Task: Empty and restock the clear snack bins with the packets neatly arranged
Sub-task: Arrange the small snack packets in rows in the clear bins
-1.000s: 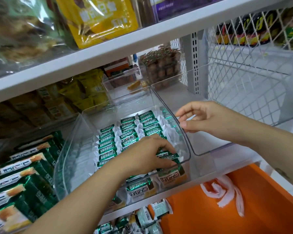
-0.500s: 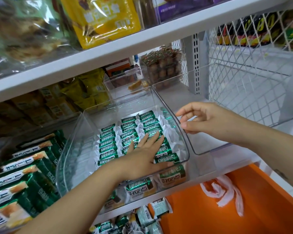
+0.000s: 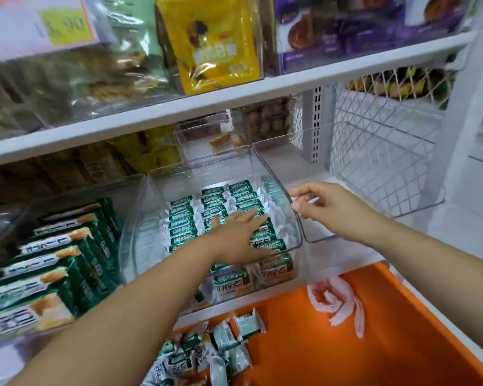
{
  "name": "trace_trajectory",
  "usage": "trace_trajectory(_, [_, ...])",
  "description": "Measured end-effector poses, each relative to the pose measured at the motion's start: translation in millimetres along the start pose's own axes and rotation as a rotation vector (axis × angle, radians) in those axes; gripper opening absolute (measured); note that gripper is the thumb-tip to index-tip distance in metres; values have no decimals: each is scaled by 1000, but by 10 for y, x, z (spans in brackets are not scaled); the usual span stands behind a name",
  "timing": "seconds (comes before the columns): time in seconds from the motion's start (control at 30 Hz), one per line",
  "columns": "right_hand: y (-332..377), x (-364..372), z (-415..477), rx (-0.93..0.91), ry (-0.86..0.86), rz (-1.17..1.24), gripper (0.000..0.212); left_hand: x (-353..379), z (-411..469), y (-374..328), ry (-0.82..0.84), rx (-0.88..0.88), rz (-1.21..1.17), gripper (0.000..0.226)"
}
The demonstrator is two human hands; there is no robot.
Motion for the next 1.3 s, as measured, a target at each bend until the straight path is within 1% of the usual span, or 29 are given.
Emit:
trace_trajectory(0.03, [9,17,-69,-32,-47,-83,17,-16,-61,-7,-79,-9,-61,80])
trace_trajectory(0.1, [54,68,-215,-130,-102,-269,24,-45,-253,-9,-291,-16,-212,66])
trace_trajectory(0.13, [116,105,-311,-183,-106,-343,24,-58,-423,-16,-406,-5,-260,56])
trace_trajectory(0.2, [253,212,-528,-257,-77,-404,20,-18,-848,-42,-591,23,-312,38])
trace_trajectory(0.23, [302,285,-638,-271,-45,-410,17,43,-1074,-50,-644,28,-333,32])
trace_trajectory(0.3, [340,497,-867,-253,20,-395,14,269,-1518,-23,-659,18,-350,23])
trace_trajectory(0.4, [292,909,-1216,-158,132,-357,12,693,-2078,95,-556,-46,-359,21])
trace_trajectory(0.47, [194,1212,-1356,-73,265,-387,16,973,-2327,212,-466,-103,-388,22])
trace_trajectory(0.57, [18,1665,-1367,28,453,-486,29,1412,-2507,434,-265,-190,-382,23])
trace_trajectory(0.63, [-110,1941,-1301,97,557,-523,39,1709,-2542,594,-97,-256,-413,31])
trace_trajectory(0.7, [-317,2202,-1187,175,643,-531,51,1976,-2498,773,15,-327,-476,41])
trace_trajectory(0.8, [-709,2568,-963,254,693,-465,66,2327,-2282,1040,80,-417,-516,52])
trace_trajectory(0.9, [-1131,2877,-732,279,750,-480,81,2674,-1977,1235,141,-473,-515,66])
trace_trajectory(0.97, [-1399,3040,-589,311,766,-465,92,2885,-1791,1300,179,-521,-489,77])
trace_trajectory(1.03, [-1638,3187,-444,294,764,-507,99,3070,-1665,1330,250,-575,-500,87])
trace_trajectory(1.1, [-1786,3338,-306,267,765,-548,101,3205,-1602,1322,313,-624,-558,91])
trace_trajectory(1.2, [-1875,3580,-139,244,810,-513,109,3306,-1530,1305,277,-678,-627,93])
trace_trajectory(1.27, [-1939,3716,-115,289,885,-492,115,3353,-1476,1286,258,-699,-658,93])
trace_trajectory(1.3, [-1985,3758,-114,312,914,-501,116,3387,-1445,1268,274,-687,-659,92])
Point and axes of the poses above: each hand's wrist, its own z-axis towards the middle knuckle, its own x-axis out of the palm, y = z × x, the point moved 1 cm from there along z, towards the middle knuckle, and after that the axes turned 11 degrees about z, right-handed, at the moved point
